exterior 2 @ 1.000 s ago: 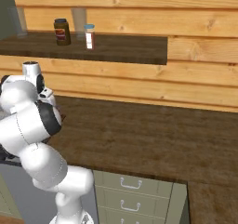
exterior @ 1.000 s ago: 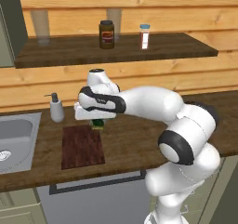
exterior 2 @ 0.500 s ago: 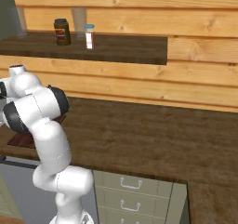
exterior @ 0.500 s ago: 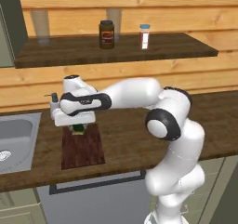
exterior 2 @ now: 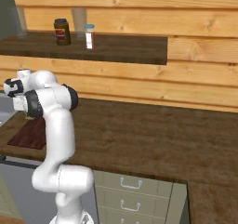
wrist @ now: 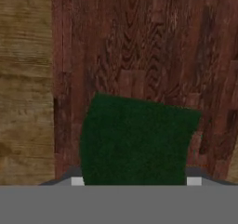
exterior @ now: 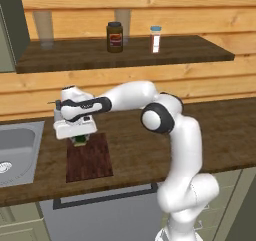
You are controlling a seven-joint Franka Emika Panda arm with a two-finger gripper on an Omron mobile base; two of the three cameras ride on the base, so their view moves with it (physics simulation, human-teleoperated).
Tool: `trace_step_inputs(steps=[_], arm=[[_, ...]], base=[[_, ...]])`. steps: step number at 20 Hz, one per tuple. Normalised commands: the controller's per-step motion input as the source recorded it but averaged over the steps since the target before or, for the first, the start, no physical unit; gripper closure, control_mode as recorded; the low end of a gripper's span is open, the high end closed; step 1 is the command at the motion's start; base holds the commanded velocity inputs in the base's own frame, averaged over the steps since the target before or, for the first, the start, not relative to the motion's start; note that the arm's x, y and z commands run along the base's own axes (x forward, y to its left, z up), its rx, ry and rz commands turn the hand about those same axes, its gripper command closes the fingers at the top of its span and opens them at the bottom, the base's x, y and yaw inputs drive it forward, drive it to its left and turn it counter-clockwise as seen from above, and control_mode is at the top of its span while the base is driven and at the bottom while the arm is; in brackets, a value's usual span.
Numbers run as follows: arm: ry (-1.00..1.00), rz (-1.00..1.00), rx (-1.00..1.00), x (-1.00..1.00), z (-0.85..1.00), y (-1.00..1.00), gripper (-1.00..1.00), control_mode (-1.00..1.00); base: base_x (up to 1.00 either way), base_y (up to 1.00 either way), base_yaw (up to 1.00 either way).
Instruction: Pick up the sponge from the counter and clean the cutting board by briefly scrubbing or pressing down on the cutting board. Once finished, release the sponge.
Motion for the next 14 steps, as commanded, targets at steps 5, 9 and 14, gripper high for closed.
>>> trace_step_inputs(steps=[5, 9, 14], arm=[[0.09, 0.00, 0.00, 0.53, -0.50, 0.48, 1.00, -1.00], [0.00, -0.01, -0.03, 0.22, -0.19, 0.13, 1.00, -1.00], [0.00, -0.01, -0.03, 0.00, -0.10, 0.00, 1.00, -1.00]], base=[[0.00, 0.00, 0.00], [0.00, 0.00, 0.00], [0.00, 0.00, 0.00]])
